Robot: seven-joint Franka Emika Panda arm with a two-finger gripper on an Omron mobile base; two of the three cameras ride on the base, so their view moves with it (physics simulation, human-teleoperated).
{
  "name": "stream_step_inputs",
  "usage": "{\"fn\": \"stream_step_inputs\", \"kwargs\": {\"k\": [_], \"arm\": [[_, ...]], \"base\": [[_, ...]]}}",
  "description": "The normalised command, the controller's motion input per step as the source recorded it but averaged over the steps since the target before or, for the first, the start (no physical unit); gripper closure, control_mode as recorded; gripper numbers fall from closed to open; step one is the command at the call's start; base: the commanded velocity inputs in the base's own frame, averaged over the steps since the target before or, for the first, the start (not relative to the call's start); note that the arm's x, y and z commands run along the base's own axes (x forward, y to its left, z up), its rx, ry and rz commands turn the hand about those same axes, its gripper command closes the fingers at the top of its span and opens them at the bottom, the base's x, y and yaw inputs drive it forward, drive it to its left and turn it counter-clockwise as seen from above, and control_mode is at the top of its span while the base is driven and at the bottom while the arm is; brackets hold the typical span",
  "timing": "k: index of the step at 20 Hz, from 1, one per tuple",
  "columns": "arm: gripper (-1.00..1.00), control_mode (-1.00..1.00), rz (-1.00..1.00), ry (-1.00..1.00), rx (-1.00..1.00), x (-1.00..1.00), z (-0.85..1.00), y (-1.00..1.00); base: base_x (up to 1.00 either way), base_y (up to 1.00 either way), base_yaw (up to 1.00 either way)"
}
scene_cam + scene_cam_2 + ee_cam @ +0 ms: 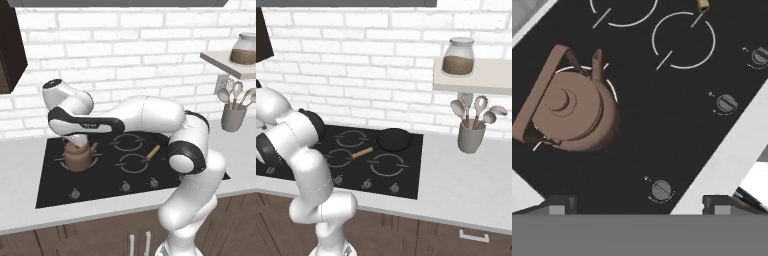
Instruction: Pick the kettle from the counter and place it on a stove burner. Then turn the burner on.
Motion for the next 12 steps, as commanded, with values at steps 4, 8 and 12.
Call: {"fn": "stream_step_inputs", "kwargs": {"k": [4, 8, 12], "arm": [[-1.0, -1.0, 0.62, 0.37, -0.14, -0.36, -0.62, 0.0], [-1.0, -1.0, 0.67, 0.37, -0.02, -0.02, -0.86, 0.03], [-1.0, -1.0, 0.45, 0.16, -0.03, 0.03, -0.66, 0.25]], "base": [[0.0, 0.0, 0.0], [0.0, 0.0, 0.0], [0.0, 0.0, 0.0]]}}
